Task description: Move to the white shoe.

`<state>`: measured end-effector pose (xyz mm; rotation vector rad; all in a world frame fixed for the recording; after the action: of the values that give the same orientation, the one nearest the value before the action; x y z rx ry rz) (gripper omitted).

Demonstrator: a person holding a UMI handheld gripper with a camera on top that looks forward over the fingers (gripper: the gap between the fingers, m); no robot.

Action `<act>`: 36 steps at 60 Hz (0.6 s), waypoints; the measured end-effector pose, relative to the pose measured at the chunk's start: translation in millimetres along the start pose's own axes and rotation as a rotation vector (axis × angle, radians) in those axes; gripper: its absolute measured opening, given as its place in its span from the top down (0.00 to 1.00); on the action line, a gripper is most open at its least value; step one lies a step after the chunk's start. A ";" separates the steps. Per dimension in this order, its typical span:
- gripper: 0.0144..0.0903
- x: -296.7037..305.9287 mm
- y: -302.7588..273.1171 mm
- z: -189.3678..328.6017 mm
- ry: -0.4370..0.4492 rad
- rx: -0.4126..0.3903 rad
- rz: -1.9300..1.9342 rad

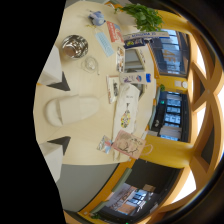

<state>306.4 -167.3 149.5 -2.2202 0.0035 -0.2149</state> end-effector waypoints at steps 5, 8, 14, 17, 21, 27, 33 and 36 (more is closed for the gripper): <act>0.06 7.1 -0.5 30.6 -0.028 -0.003 -0.011; 0.06 8.2 1.0 46.0 -0.046 -0.014 -0.017; 0.06 6.0 5.5 68.5 -0.086 -0.033 -0.016; 0.06 3.0 7.4 76.8 -0.101 -0.043 -0.017; 0.06 -0.2 9.2 82.9 -0.119 -0.053 -0.016; 0.05 -2.6 10.6 88.0 -0.143 -0.061 -0.011; 0.06 -3.3 10.0 91.4 -0.147 -0.066 -0.016; 0.06 -3.9 9.3 92.2 -0.147 -0.067 -0.014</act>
<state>317.6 -100.3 86.4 -2.2987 -0.0868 -0.0597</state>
